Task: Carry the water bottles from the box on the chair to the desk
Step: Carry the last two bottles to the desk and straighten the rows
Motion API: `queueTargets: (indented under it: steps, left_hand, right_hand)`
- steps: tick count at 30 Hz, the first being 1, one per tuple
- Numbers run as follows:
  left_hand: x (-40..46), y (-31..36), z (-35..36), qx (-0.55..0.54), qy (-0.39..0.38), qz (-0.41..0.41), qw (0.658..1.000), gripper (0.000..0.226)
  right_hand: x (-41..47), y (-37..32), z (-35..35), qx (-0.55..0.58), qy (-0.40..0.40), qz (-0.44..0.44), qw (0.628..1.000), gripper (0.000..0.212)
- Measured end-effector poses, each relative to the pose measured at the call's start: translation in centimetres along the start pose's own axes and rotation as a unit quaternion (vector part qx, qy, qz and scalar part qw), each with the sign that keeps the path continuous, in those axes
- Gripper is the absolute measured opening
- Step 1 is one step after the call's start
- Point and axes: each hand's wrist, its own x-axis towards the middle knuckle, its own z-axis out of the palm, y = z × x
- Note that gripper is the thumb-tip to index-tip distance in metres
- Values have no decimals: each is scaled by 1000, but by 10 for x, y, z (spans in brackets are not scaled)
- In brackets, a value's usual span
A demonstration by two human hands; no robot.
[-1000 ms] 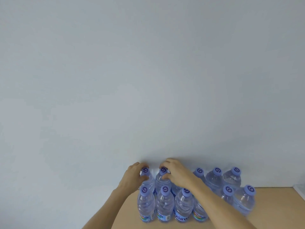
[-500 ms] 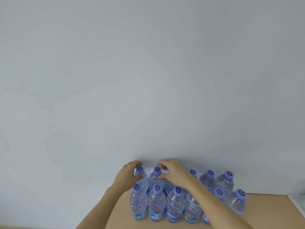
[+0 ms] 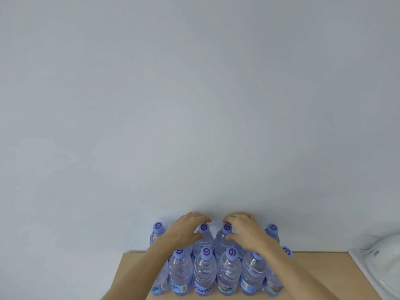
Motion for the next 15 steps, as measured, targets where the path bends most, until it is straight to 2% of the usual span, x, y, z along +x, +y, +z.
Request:
queueTargets:
  steps: [2, 7, 11, 15]
  left_hand:
    - [6, 2, 3, 14, -12, 1, 1000, 44]
    - [12, 0, 5, 33, -8, -3, 999, 35]
    - [15, 4, 7, 57, 15, -32, 998, 33]
    - [15, 7, 11, 93, 33, -67, 993, 42]
  right_hand:
    - [-1, 4, 0, -19, 1, 5, 1000, 42]
    - [-2, 8, 1, 17, -6, 17, 1000, 39]
    - [0, 8, 0, 25, -12, 21, 999, 47]
    - [2, 4, 4, 0, 7, 47, 999, 56]
